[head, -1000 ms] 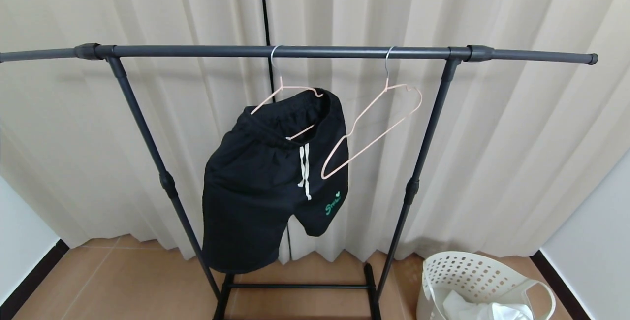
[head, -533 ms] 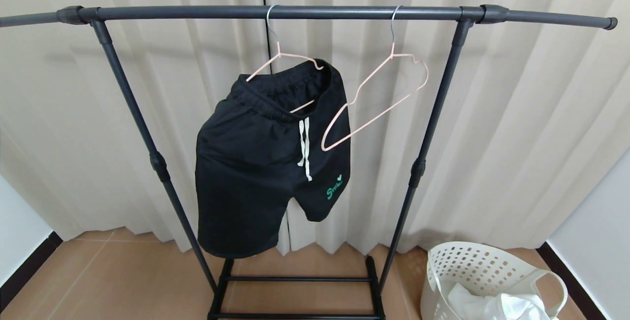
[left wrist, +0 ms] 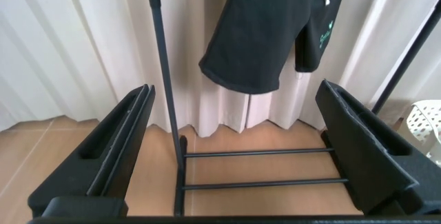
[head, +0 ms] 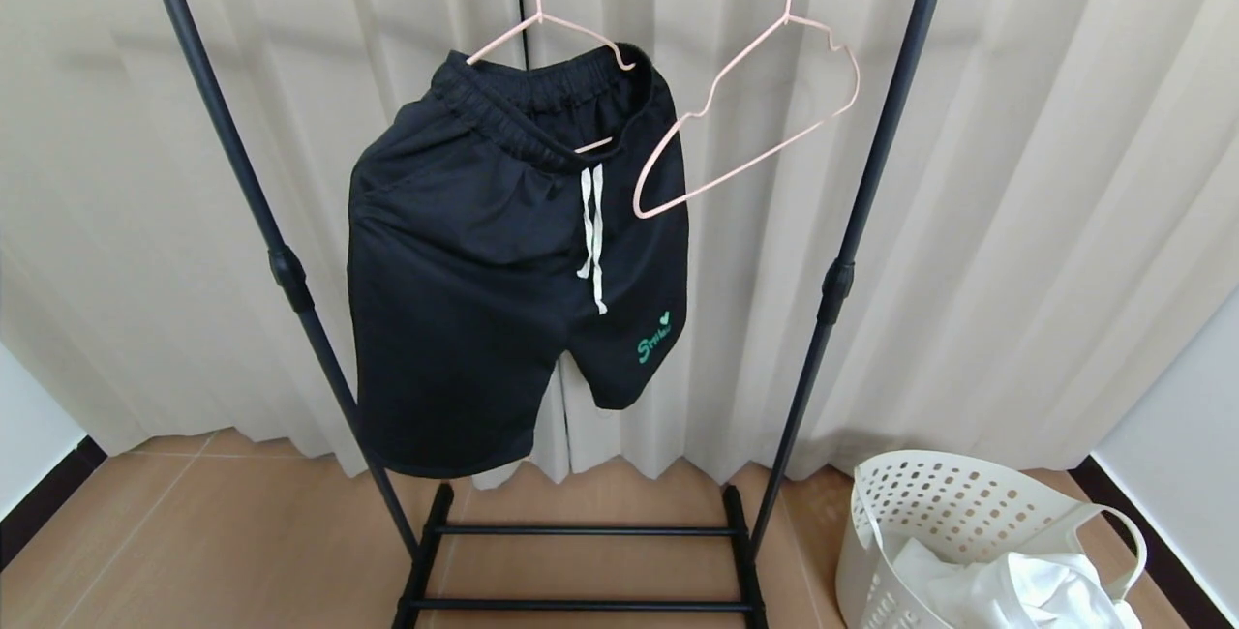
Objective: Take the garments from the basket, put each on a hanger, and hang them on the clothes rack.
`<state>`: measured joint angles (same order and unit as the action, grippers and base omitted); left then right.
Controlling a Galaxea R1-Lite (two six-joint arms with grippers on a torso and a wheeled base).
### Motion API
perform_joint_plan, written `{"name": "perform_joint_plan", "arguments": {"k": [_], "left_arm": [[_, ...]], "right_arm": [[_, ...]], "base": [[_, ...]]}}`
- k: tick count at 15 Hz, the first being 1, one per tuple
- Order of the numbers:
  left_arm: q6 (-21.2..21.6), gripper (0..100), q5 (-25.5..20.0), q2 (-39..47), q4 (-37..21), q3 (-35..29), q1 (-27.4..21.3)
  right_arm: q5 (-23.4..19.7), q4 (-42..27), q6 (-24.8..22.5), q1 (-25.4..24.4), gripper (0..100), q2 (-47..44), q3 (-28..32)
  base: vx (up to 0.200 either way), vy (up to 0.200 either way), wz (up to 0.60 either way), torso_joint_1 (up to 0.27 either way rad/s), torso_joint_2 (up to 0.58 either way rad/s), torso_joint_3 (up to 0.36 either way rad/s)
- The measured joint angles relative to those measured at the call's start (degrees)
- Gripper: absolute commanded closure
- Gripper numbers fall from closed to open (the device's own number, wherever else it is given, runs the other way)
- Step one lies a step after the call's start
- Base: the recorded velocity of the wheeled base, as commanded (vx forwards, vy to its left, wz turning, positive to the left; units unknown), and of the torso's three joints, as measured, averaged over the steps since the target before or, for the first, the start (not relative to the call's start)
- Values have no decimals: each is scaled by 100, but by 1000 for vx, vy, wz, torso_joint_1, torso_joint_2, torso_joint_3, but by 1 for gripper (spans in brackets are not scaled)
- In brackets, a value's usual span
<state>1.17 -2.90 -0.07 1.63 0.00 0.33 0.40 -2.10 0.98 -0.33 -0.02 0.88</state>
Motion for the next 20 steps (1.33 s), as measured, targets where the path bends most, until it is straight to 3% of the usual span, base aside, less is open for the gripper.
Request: {"name": "perform_joint_plan", "arguments": {"k": [7, 13, 15, 20], "left_arm": [[-13, 0, -7, 0, 2, 0, 0], [-9, 0, -18, 0, 2, 0, 2], [-5, 0, -18, 0, -20, 0, -4], [-5, 0, -22, 0, -7, 0, 2]], "right_arm": [[9, -1, -29, 0, 0, 0, 0], [6, -6, -11, -2, 0, 0, 0], [6, -1, -13, 4, 0, 0, 0], [4, -1, -18, 0, 0, 0, 0]], "base": [[0, 0, 0, -24, 123, 100], [0, 0, -600, -1, 6, 4], [0, 0, 0, 0, 0, 0], [0, -200, 0, -2, 0, 9]]}}
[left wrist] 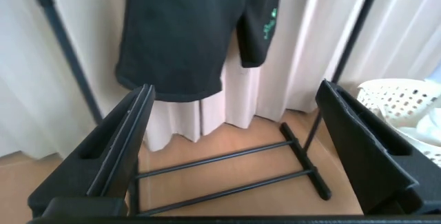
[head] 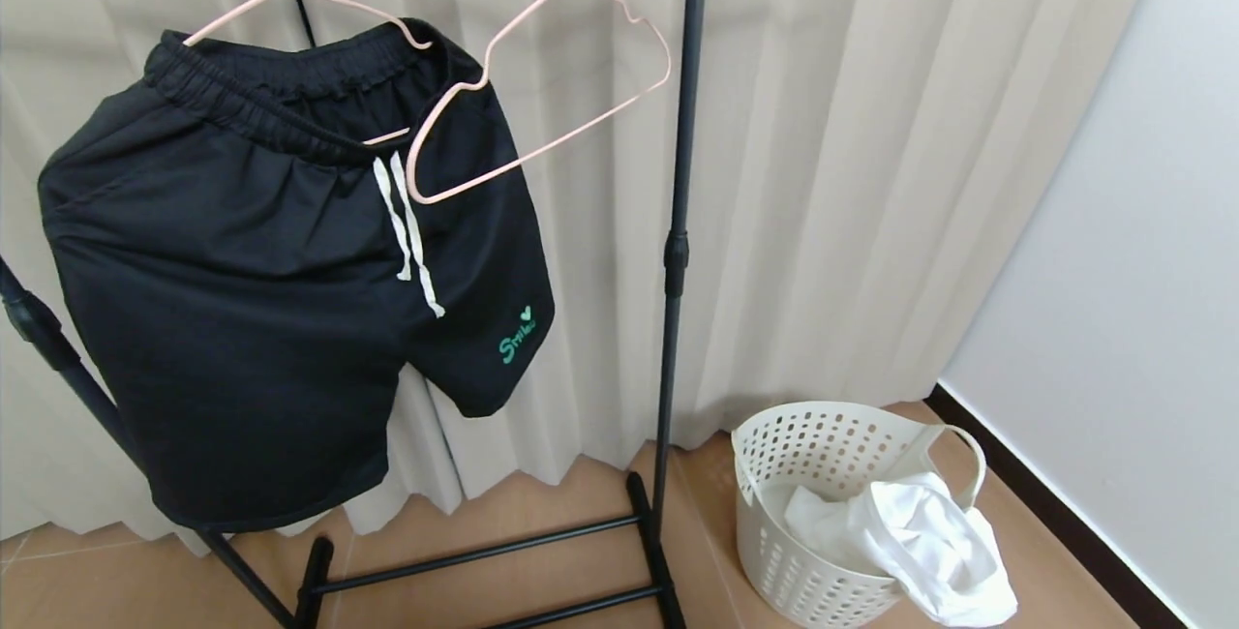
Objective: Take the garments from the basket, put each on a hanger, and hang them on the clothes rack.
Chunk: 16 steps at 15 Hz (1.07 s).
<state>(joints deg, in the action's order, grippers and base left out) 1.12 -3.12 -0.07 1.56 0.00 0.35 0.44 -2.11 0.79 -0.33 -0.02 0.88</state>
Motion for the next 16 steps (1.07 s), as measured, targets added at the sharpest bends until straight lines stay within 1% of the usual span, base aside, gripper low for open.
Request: {"name": "perform_joint_plan", "arguments": {"k": [11, 16], "left_arm": [[-6, 0, -10, 0, -9, 0, -5], [-28, 0, 11, 0, -1, 0, -6]], "right_arm": [[10, -2, 10, 0, 0, 0, 0], [10, 4, 11, 4, 0, 0, 0]], "base": [[0, -200, 0, 3, 1, 3], [0, 0, 0, 0, 0, 0]]}}
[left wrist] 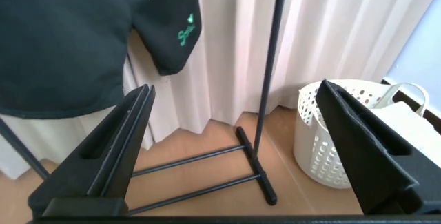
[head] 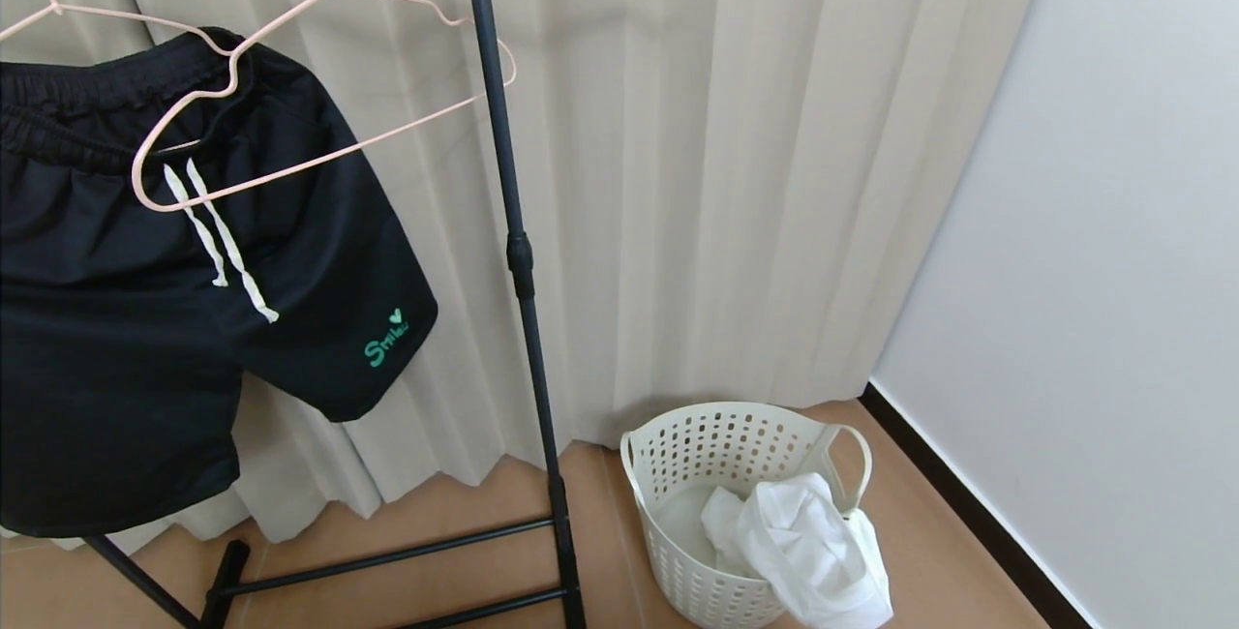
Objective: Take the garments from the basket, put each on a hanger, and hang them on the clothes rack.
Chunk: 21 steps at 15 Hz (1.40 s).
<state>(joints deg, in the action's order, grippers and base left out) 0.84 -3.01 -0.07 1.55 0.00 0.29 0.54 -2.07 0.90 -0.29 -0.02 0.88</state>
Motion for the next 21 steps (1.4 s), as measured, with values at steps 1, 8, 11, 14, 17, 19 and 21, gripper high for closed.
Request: {"name": "perform_joint_plan", "arguments": {"k": [1, 8, 11, 14, 17, 19, 21], "left_arm": [[-5, 0, 4, 0, 9, 0, -2], [6, 0, -13, 0, 0, 0, 4], [9, 0, -16, 0, 0, 0, 4], [13, 0, -18, 0, -13, 0, 4], [13, 0, -24, 0, -16, 0, 4], [13, 0, -22, 0, -16, 0, 1], [11, 0, -24, 0, -16, 0, 1]], "right_arm": [[-2, -2, 0, 0, 0, 0, 0], [-2, -4, -11, -4, 0, 0, 0], [-7, -6, -12, -4, 0, 0, 0], [-10, -4, -12, -4, 0, 0, 0], [-10, -6, -12, -4, 0, 0, 0], [-10, -4, -12, -4, 0, 0, 0], [-10, -4, -11, -4, 0, 0, 0]], "base": [[0, 0, 0, 7, 66, 51], [0, 0, 0, -17, 177, 152], [0, 0, 0, -2, 6, -62], [0, 0, 0, -2, 10, -178], [0, 0, 0, 7, 4, -191], [0, 0, 0, -2, 2, -200], [0, 0, 0, -2, 2, -193]]}}
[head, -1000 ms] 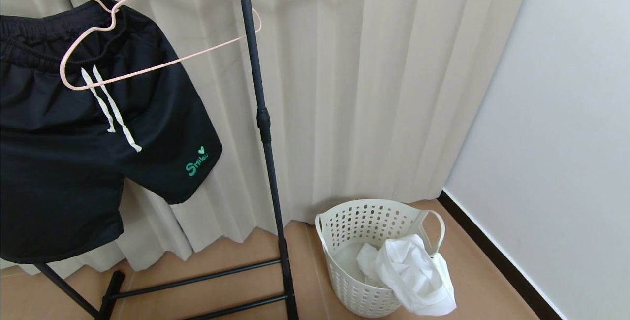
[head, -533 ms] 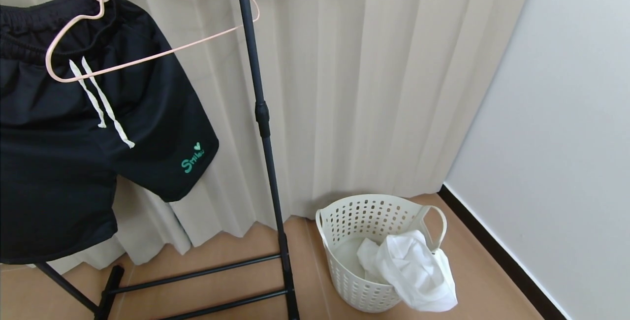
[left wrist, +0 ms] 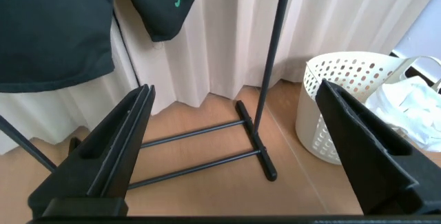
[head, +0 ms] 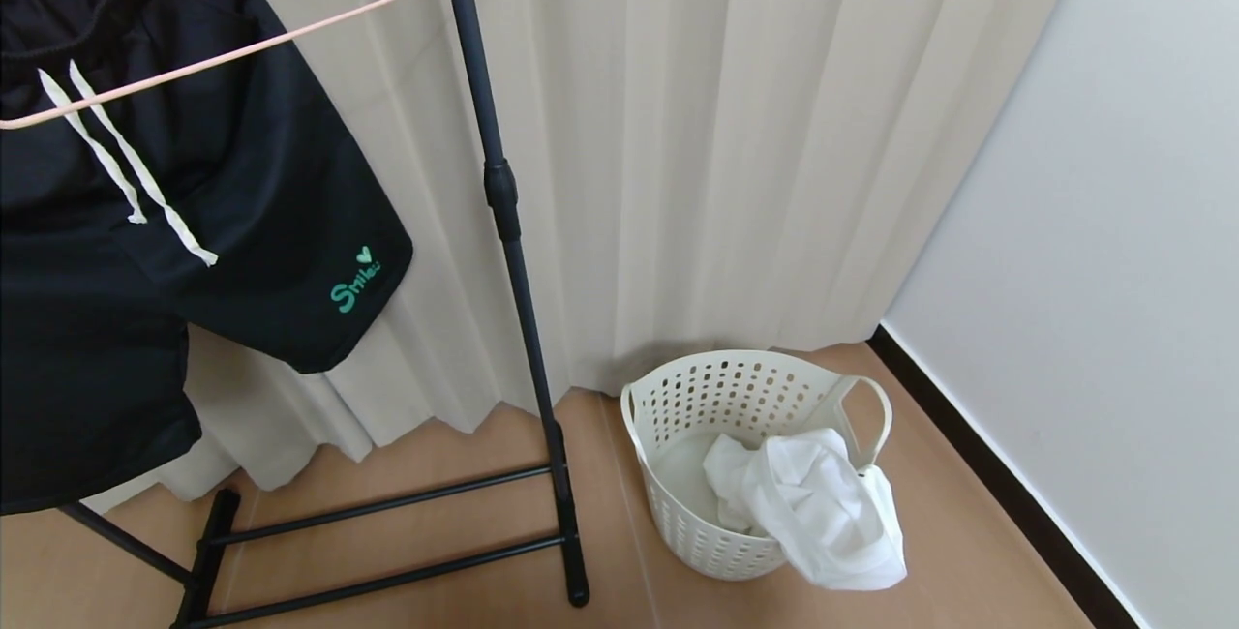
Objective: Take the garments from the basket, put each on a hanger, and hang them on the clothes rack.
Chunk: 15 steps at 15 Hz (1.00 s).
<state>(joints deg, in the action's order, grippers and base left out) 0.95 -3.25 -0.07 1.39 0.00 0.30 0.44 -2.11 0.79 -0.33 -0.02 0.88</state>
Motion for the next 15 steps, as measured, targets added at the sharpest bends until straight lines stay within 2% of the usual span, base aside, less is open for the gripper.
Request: {"name": "perform_joint_plan", "arguments": {"k": [15], "left_arm": [[77, 0, -123, 0, -13, 0, -49]], "right_arm": [[-15, -5, -15, 0, 0, 0, 0]], "base": [[0, 0, 0, 2, 3, -200]]}}
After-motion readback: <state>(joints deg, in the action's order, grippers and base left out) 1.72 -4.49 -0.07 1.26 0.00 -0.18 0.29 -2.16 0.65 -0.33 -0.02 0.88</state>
